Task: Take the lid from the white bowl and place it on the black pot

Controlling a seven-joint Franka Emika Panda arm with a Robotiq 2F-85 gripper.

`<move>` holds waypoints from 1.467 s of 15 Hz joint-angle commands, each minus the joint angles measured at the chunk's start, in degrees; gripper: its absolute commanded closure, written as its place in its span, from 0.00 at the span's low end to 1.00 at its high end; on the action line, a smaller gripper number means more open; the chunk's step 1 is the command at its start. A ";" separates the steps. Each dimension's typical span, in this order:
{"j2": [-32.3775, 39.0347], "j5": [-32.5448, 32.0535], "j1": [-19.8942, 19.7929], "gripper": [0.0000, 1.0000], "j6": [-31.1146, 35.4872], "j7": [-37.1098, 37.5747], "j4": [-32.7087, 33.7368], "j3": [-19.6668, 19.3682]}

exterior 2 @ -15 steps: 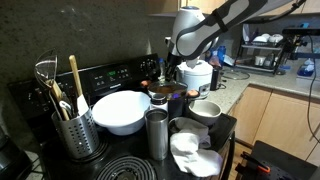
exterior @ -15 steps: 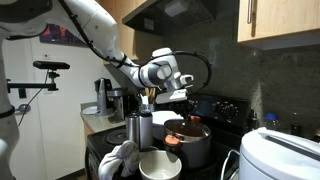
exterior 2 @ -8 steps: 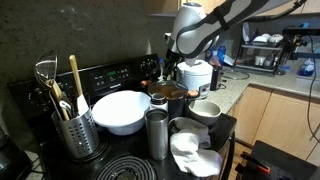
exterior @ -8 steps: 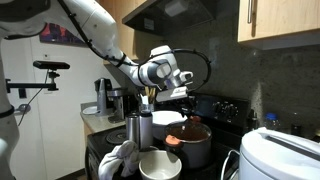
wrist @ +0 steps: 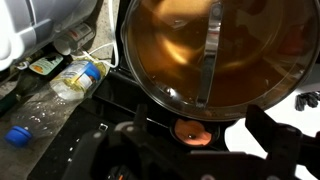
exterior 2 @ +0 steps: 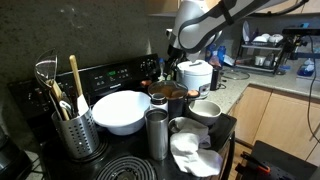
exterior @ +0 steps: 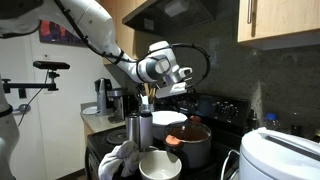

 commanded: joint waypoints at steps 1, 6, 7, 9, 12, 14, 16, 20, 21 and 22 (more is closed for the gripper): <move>-3.84 -2.05 -0.22 0.00 -5.97 2.55 -0.78 0.05; -9.93 -0.19 0.24 0.00 -16.46 2.85 -0.39 0.21; -11.36 0.13 0.39 0.00 -18.54 2.78 -0.23 0.23; -13.73 -0.20 0.44 0.00 -21.92 3.47 0.16 0.44; -16.79 0.19 0.73 0.00 -25.81 4.22 0.51 0.51; -18.31 0.27 0.98 0.00 -27.75 4.32 0.61 0.49; -19.39 0.18 1.07 0.00 -29.10 5.35 0.66 0.52; -19.05 -0.21 1.21 0.00 -27.89 4.12 0.60 -0.07; -19.10 -0.21 1.22 0.00 -27.92 4.12 0.60 -0.07; -19.10 -0.21 1.22 0.00 -27.92 4.13 0.59 -0.07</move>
